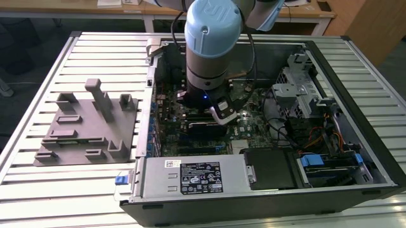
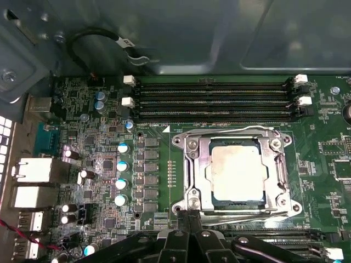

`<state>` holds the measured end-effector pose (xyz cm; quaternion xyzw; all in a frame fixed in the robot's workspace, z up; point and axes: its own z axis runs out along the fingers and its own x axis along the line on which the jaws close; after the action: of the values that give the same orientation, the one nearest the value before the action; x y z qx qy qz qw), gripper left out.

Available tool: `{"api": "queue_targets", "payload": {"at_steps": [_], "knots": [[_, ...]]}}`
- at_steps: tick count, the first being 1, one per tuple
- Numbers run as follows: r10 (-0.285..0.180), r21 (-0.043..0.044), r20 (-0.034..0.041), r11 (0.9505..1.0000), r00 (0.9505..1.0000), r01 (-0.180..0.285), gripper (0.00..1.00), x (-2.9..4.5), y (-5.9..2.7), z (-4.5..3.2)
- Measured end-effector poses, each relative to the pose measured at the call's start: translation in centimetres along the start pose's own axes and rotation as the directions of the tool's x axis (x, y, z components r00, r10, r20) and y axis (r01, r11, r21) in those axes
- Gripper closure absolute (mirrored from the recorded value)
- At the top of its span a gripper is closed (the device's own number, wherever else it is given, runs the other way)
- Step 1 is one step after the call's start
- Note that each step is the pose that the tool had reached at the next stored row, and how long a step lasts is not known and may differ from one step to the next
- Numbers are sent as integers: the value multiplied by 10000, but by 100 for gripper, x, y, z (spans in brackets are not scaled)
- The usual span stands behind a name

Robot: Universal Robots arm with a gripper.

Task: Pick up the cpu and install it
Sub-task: 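Install the second cpu locking lever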

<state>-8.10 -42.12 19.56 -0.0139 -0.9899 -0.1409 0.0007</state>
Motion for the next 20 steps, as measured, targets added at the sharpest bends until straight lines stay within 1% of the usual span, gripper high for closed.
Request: {"api": "queue_targets", "payload": {"at_steps": [3, 4, 8, 10, 13, 20], "knots": [[0, -147, -3, 9999, 10000, 0, 89, 15, -4, 14], [0, -184, -4, 9998, 10000, 0, 89, 20, -5, 18], [-1, -272, -7, 9996, 10000, 1, 89, 29, -11, 35], [2, -331, -7, 9995, 10000, -3, 89, 31, -12, 42], [3, -367, -6, 9993, 10000, -3, 89, 33, -17, 59], [6, -383, -8, 9993, 10000, -6, 89, 39, -22, 73]]}}
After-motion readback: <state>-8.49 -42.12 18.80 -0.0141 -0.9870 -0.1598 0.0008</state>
